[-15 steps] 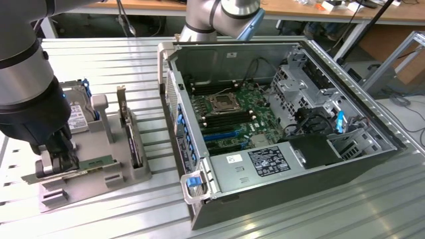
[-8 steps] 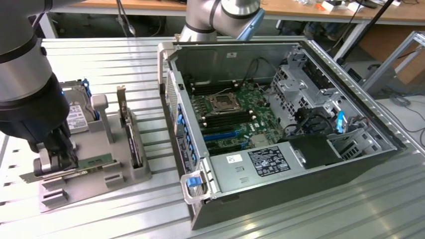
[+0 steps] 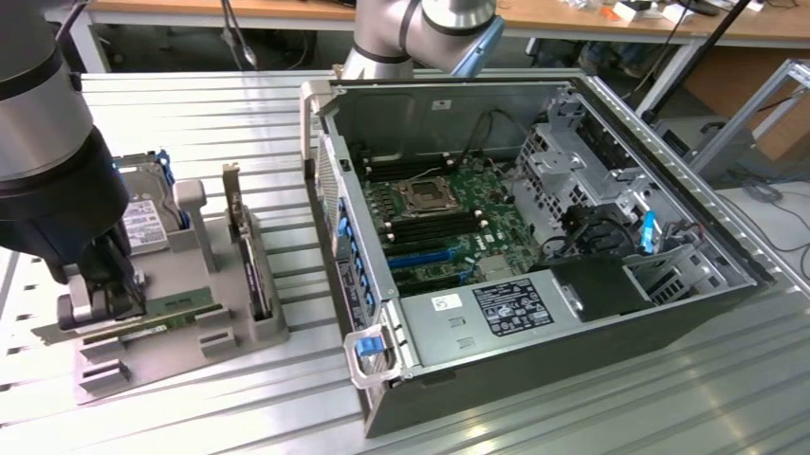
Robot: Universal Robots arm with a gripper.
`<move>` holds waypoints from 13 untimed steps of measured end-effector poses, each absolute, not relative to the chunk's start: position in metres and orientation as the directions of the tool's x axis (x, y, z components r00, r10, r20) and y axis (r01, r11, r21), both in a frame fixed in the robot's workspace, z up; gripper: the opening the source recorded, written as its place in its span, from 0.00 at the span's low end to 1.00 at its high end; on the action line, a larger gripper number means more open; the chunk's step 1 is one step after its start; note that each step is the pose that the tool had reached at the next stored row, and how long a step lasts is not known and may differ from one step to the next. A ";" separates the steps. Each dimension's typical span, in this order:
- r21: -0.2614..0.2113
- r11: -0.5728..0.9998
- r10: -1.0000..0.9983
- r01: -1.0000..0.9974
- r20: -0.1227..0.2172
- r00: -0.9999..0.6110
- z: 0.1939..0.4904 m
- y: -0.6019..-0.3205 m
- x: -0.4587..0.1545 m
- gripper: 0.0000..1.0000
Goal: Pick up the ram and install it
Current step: 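Pick up the ram and move it above insertion slot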
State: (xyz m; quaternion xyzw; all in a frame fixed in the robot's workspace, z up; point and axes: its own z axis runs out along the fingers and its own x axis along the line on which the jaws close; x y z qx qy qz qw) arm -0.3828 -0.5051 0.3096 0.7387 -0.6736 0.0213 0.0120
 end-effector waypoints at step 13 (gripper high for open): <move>-0.011 -0.092 -0.995 -0.996 0.048 0.092 0.326 -0.505 -0.383 0.12</move>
